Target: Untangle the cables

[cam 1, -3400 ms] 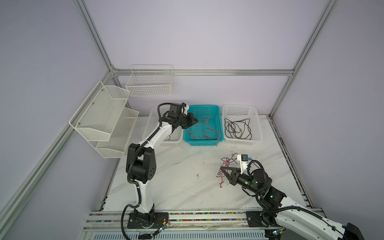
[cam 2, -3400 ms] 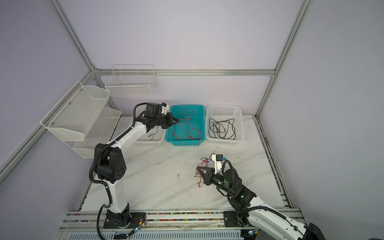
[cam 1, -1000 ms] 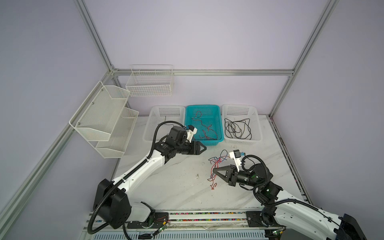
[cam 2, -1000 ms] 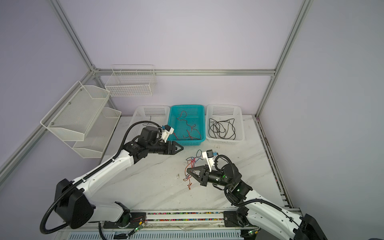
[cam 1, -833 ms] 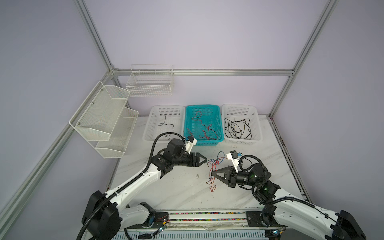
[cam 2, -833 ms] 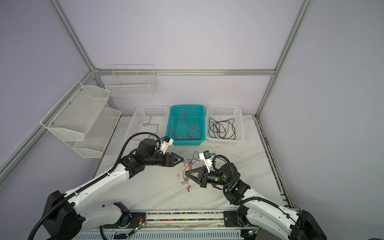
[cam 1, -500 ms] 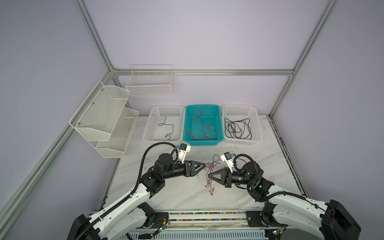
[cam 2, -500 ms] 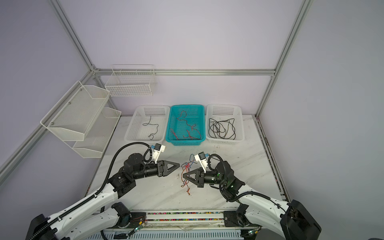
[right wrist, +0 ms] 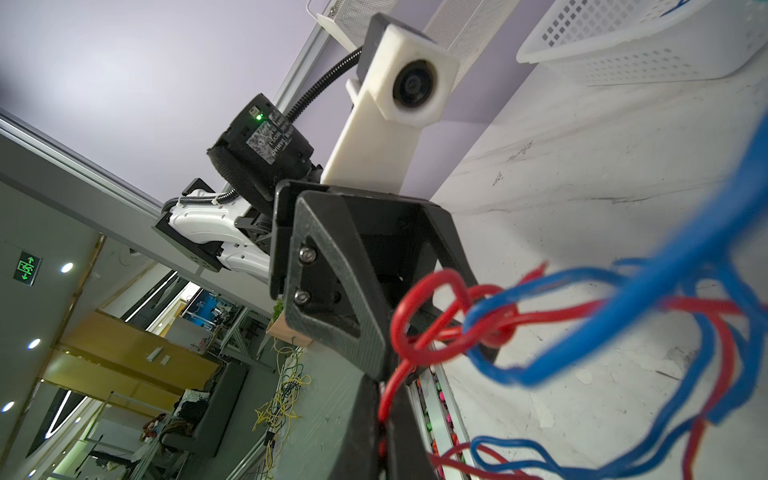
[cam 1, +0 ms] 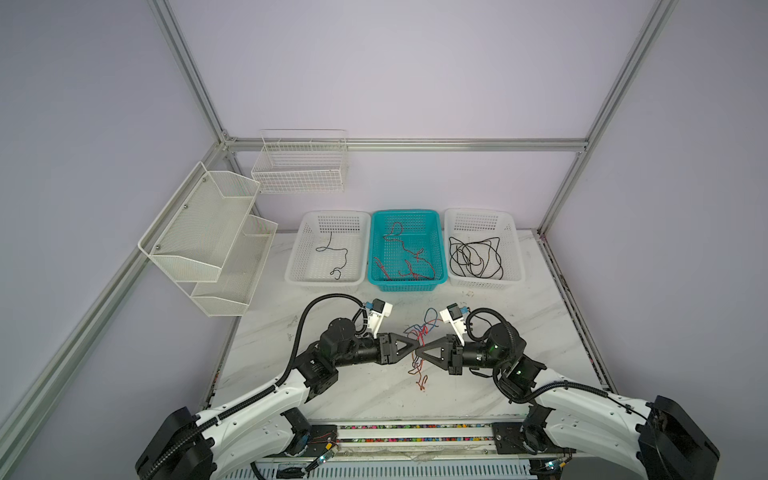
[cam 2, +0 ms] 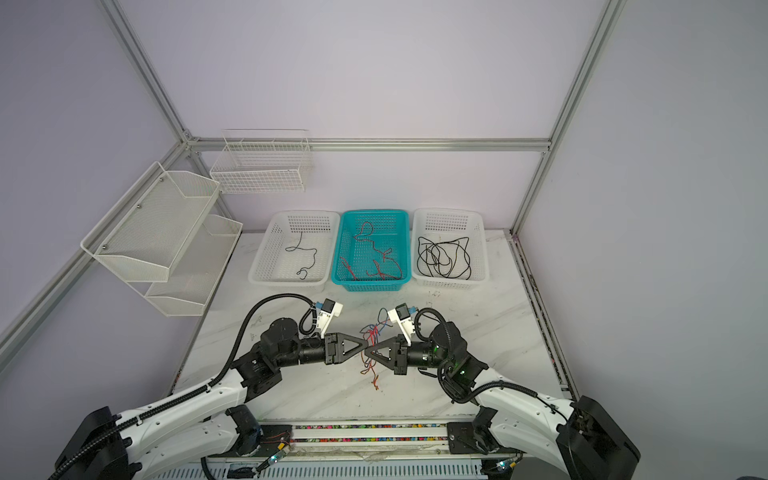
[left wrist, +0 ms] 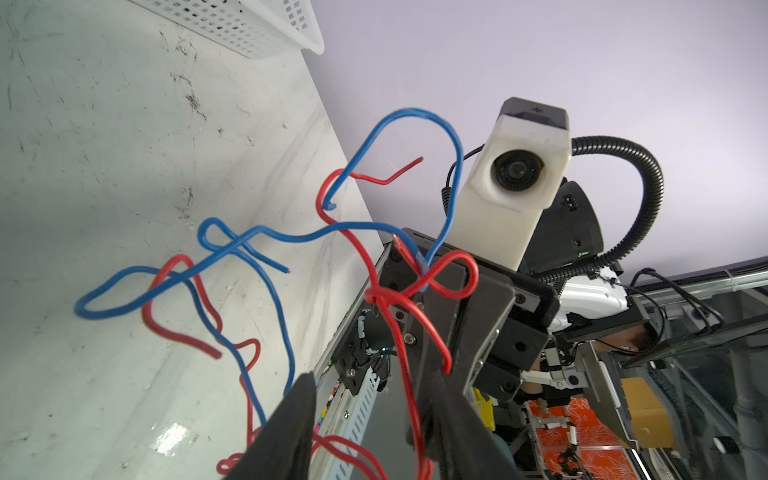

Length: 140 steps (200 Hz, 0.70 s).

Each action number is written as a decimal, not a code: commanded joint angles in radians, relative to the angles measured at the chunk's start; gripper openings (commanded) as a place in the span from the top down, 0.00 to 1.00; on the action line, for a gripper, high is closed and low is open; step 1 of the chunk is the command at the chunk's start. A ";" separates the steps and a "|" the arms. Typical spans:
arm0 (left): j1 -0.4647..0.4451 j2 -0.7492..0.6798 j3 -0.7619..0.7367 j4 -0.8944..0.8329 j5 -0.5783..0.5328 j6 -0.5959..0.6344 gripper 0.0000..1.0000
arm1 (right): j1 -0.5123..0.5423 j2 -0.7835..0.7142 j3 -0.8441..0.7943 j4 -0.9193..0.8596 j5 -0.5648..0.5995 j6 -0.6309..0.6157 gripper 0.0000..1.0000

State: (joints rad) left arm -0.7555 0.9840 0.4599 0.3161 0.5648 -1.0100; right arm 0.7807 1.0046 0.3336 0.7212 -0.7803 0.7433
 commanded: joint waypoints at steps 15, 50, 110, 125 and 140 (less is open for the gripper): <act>-0.021 0.034 -0.001 0.049 0.020 0.016 0.68 | 0.000 -0.018 0.012 0.081 -0.014 0.016 1.00; -0.022 0.045 -0.007 0.045 0.023 0.026 0.83 | 0.000 -0.025 0.007 0.074 -0.013 0.014 1.00; -0.018 -0.023 0.034 -0.217 -0.093 0.141 1.00 | -0.001 -0.073 -0.012 0.023 0.011 0.015 1.00; -0.012 -0.042 0.064 -0.314 -0.128 0.179 1.00 | -0.001 -0.098 -0.015 -0.006 0.023 0.019 1.00; 0.002 -0.060 0.095 -0.433 -0.179 0.219 1.00 | -0.002 -0.131 -0.013 -0.072 0.043 0.007 1.00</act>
State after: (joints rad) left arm -0.7792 0.9443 0.4702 0.1505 0.5129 -0.8776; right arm 0.7799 0.9409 0.3134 0.6552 -0.7555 0.7620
